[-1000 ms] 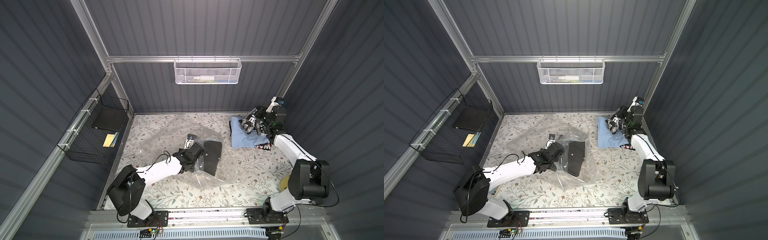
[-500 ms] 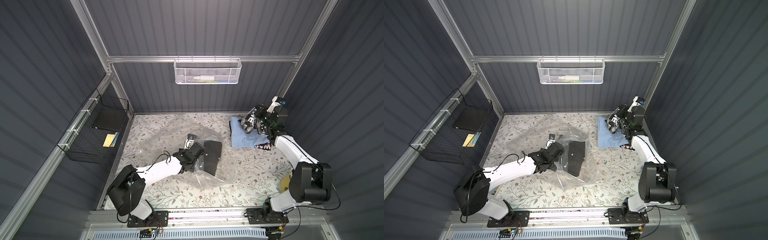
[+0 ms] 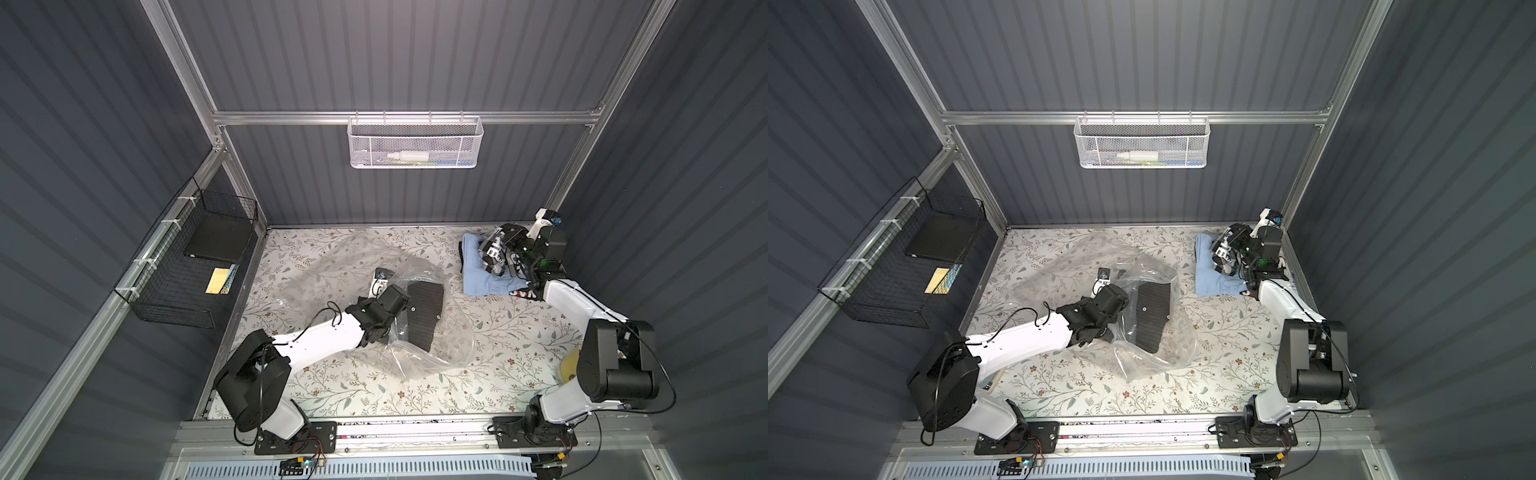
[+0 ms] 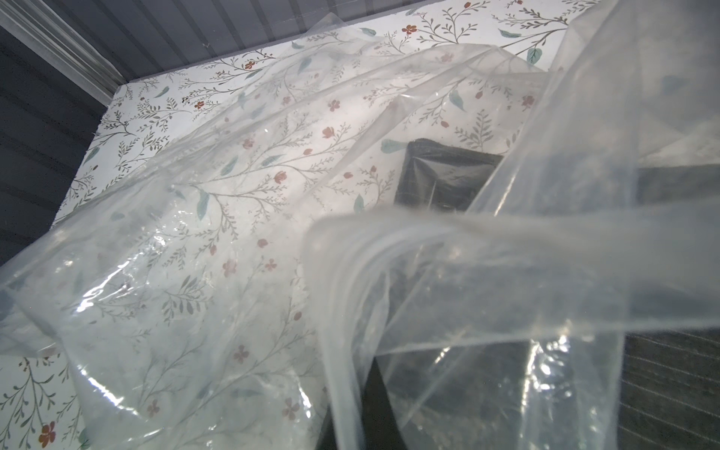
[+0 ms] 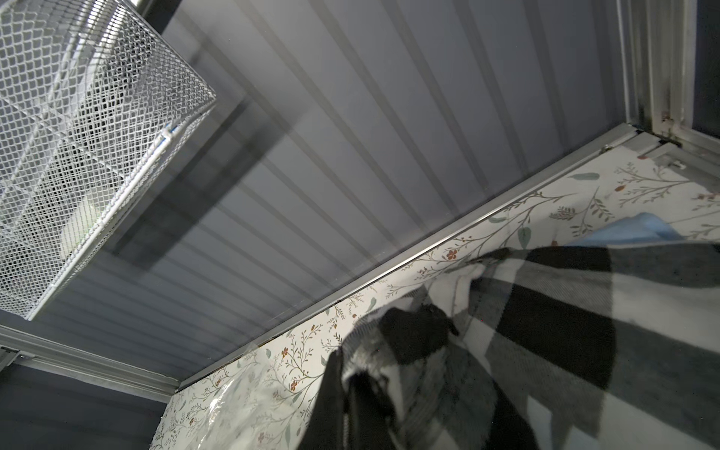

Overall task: Take the shirt out of the vacuum bag
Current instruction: Place the shirt at the center of the board.

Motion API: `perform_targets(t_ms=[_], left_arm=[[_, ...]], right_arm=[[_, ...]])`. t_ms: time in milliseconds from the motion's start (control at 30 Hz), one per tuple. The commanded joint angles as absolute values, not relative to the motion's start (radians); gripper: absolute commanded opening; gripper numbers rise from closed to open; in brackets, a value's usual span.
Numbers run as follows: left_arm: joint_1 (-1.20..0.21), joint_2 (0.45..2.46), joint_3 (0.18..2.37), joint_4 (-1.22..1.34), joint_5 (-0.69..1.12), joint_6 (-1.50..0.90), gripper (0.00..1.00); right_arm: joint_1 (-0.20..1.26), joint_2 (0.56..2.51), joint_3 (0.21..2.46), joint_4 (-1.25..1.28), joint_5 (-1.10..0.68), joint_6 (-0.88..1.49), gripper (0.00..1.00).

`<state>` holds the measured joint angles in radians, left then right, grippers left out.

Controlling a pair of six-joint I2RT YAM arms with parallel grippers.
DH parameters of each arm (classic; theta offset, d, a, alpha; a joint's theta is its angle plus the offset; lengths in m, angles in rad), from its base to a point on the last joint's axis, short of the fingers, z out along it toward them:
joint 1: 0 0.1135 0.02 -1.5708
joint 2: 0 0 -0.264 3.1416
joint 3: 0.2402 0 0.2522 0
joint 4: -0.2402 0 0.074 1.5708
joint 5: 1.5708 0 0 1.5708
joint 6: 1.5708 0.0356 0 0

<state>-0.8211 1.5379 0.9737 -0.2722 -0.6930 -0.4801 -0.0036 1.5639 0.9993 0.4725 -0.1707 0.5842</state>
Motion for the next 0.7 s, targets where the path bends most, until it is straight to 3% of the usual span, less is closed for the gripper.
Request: perform_targets(t_ms=[0,67,233,333,667], left_arm=[[-0.814,1.547,0.971,-0.282,-0.695,-0.477,0.00],[-0.814,1.545,0.970,-0.282,-0.692,-0.478,0.00],[-0.814,1.543,0.968,-0.280,-0.690,-0.477,0.00],[-0.814,1.544,0.968,-0.278,-0.690,-0.477,0.00],[-0.814,1.542,0.962,-0.273,-0.683,-0.480,0.00]], right_arm=[[0.002,1.569,0.973,0.448,-0.095,0.588,0.00],[0.008,1.565,0.969,0.428,-0.061,0.582,0.06],[0.032,1.521,0.966,0.362,0.049,0.575,0.43],[0.070,1.478,0.976,0.311,0.125,0.555,0.55],[0.181,1.471,1.040,0.111,0.239,0.543,0.71]])
